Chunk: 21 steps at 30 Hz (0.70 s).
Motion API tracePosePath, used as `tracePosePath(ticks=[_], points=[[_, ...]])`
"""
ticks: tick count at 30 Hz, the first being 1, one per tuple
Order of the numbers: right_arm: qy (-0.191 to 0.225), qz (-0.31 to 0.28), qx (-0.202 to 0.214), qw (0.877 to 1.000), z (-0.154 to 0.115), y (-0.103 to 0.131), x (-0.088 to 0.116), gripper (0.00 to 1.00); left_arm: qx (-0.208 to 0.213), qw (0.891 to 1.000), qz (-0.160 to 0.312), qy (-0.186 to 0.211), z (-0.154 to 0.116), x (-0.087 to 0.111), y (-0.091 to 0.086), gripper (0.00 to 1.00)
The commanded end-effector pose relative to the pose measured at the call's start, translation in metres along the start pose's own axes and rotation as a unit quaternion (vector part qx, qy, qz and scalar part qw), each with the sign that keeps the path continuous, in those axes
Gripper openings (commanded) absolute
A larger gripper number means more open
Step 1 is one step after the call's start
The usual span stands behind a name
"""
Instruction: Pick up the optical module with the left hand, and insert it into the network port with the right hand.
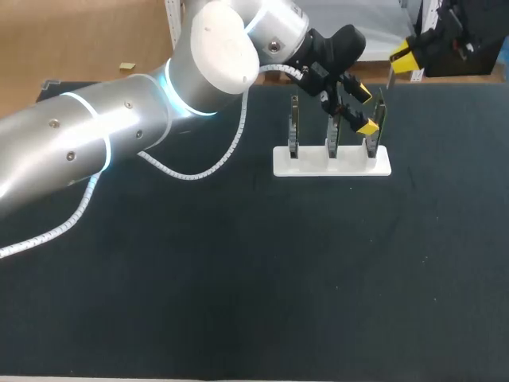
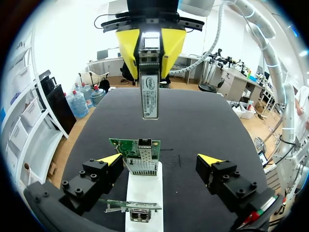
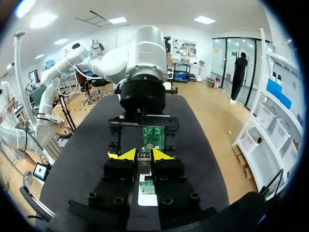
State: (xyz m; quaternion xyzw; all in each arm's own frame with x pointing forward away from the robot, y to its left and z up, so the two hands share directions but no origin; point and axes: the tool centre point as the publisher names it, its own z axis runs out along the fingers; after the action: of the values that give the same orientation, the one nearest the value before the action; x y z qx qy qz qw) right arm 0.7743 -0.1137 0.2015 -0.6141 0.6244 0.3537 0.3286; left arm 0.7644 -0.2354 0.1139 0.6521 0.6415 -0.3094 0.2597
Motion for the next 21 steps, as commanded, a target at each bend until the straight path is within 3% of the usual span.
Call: tracePosePath(ticks=[1,21], points=[[0.004,0.002,-0.001,1.0,0.005,-0.001,0.002,0.0,0.002,1.0,0.0,0.002,0.001,-0.001,0.002,1.0],[0.019,0.01,-0.011,1.0,0.013,-0.008,0.013,0.0,0.002,1.0,0.0,0.002,0.001,-0.001,0.002,1.0]])
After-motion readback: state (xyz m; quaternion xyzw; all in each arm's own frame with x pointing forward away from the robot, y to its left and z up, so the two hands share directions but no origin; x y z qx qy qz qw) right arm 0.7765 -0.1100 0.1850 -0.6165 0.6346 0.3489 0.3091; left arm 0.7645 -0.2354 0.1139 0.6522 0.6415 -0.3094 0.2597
